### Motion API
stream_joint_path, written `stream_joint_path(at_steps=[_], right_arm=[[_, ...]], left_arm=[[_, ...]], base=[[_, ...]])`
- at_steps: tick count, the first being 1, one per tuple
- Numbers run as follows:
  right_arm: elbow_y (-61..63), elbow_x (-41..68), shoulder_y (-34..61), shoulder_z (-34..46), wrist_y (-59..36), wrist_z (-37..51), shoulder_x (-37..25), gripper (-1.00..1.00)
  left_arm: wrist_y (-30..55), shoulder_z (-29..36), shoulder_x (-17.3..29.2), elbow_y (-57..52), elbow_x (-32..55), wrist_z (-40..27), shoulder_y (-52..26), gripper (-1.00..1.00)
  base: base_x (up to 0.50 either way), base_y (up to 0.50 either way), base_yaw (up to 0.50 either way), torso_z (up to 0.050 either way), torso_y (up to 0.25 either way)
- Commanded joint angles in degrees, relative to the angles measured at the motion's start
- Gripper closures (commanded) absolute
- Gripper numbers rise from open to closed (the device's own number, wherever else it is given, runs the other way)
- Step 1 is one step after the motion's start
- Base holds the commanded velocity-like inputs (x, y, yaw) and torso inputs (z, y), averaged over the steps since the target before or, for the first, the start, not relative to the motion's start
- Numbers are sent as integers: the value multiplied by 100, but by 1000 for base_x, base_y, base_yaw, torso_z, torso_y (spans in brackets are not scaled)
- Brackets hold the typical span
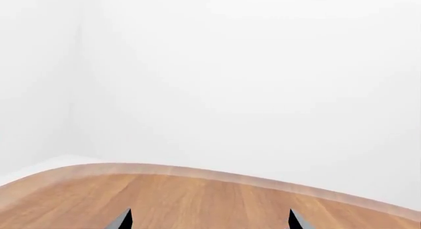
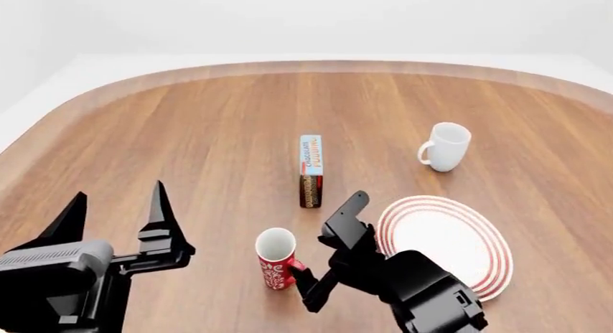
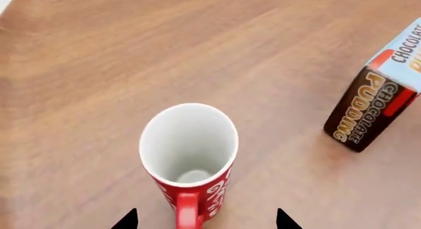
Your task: Pick up the red mug and put it on the plate
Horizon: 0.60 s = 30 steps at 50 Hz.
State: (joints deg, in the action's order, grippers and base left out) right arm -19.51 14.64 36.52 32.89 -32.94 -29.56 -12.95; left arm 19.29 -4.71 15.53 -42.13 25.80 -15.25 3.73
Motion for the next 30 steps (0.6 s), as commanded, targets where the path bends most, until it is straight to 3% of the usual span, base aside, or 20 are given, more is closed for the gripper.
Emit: stream_joint_path(at_steps=[1,30], right_arm=[[-649,-101,103,223,310,-134,221,-100],[-1738,-122,383,386,791,-309,549,-100]], left_arm=[[-31,-6,33,-36,44,-24,52,-100],[-13,-32,128,-139,196,-120,69,-100]], base=[[0,0,0,0,0],[0,0,0,0,0]])
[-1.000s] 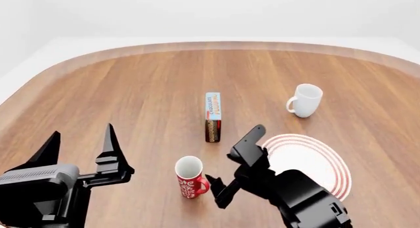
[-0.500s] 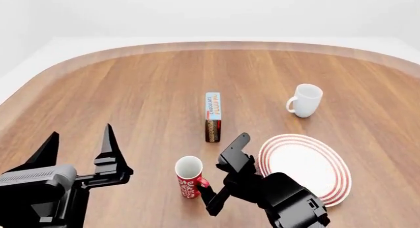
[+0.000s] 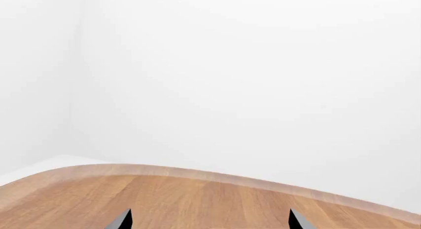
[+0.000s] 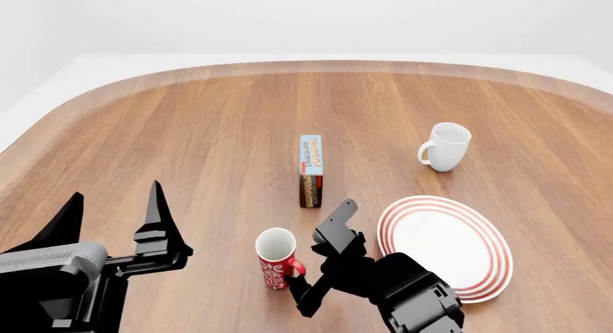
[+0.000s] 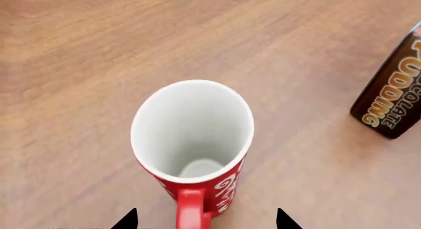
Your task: Pick up the red mug and put it on the plate
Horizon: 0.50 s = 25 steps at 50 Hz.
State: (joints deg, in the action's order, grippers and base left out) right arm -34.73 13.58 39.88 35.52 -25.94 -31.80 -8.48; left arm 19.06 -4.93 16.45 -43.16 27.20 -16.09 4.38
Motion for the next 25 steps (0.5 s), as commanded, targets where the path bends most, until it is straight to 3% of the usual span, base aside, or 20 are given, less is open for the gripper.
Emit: stream_joint_path(at_steps=[1,25], right_arm=[[-216,-16,42,136,90,-93,105,-100],[-319,43,34,244,-142,-87,96,-100]], left_arm=[[13,-13,39,-37,62,-42,2,-100],[5,26,93,-81,124,-111,16,-100]], base=[[0,0,0,0,0],[0,0,0,0,0]])
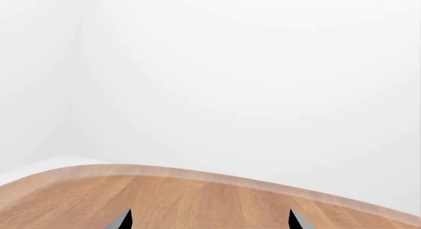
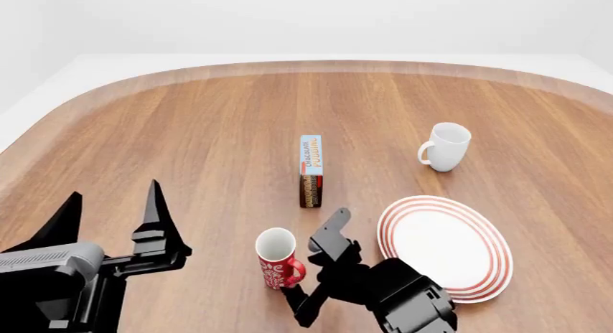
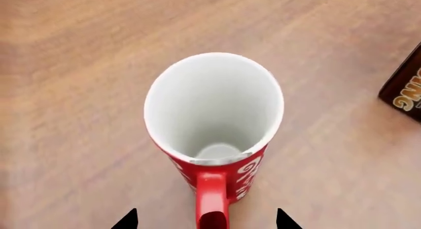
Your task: Pick up the red mug and put it on the plate
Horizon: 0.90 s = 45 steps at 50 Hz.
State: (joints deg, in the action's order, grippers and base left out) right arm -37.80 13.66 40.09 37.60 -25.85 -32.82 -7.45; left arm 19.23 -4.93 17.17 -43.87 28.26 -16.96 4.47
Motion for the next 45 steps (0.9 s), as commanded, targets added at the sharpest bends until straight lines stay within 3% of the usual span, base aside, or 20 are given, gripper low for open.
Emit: stream_joint_path(at_steps=[1,2,3,17,28,45], right_arm=[[62,40,1,38,-180,23,-27,-100],[100,45,-5,40,-196,29,-38,-100],[126,43,-7,35,-193,51,-47,100],[565,154,-109,-388,140,622,-171,100],[1788,-416,-561,-678,793,2028,-571,100],[4591,261,-1279,-1865,-206,2898,-1356,100]], left_arm=[[-19,34,20,5,11,-22,3,-100],[-22,38,21,9,10,-23,1,-100],[-26,40,22,14,10,-24,1,-100],[-62,40,51,16,47,-50,9,-100],[-84,104,68,19,10,-72,15,-100],[-41,99,130,-9,84,-134,-29,-100]], base=[[0,0,0,0,0],[0,0,0,0,0],[0,0,0,0,0],[0,0,0,0,1],[0,0,0,0,0],[0,0,0,0,0]])
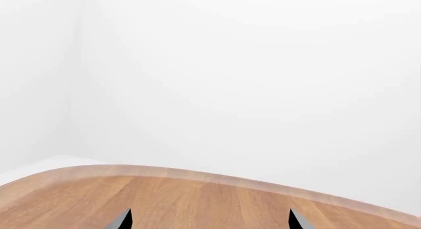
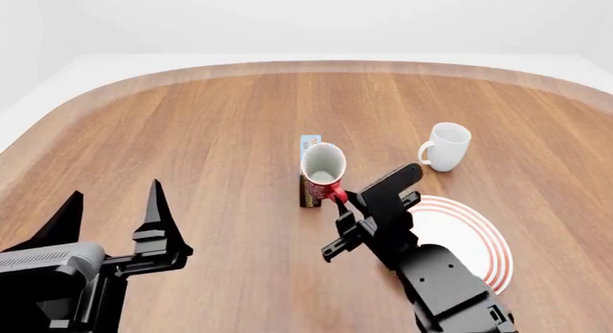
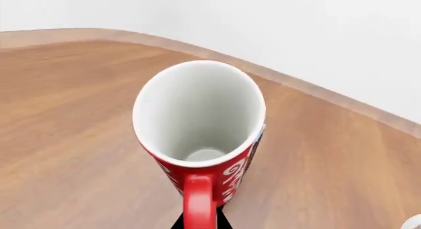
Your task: Pick up the red mug and put it on the plate
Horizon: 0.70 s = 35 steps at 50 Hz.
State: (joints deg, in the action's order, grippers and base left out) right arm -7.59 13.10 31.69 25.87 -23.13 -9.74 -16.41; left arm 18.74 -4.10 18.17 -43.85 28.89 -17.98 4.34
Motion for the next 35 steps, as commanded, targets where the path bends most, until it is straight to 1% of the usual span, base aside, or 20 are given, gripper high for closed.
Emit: stream_joint_path(at_steps=[1,11,15,20,23,24,28,35], right_arm=[[1790,412,-555,-846,-601,672,-546,100],[3062,1124,-1494,-1939,-1227,1185,-957,100],[3597,1578,-1997,-2629,-1445,1394,-1078,100],[3942,1874,-2338,-3152,-1666,1587,-1190,100],[3989,1931,-2381,-3229,-1698,1604,-1211,100],[4128,2108,-2534,-3462,-1848,1647,-1284,100],[4213,2262,-2756,-3685,-2034,1693,-1385,100],[4082,2322,-2988,-3913,-1980,1675,-1379,100]], left_arm=[[5,27,30,-7,13,-32,-17,-100],[-39,98,40,3,-40,-34,8,-100],[-62,144,41,13,-62,-21,24,-100],[-64,130,58,9,-32,-31,22,-100],[-67,120,63,12,-16,-42,14,-100],[-65,122,62,15,-11,-48,0,-100],[-52,124,72,5,7,-66,-18,-100],[-78,175,70,18,-29,-76,-14,-100]], base=[[0,0,0,0,0],[0,0,0,0,0],[0,0,0,0,0],[0,0,0,0,0],[0,0,0,0,3],[0,0,0,0,0],[0,0,0,0,0],[0,0,0,0,0]])
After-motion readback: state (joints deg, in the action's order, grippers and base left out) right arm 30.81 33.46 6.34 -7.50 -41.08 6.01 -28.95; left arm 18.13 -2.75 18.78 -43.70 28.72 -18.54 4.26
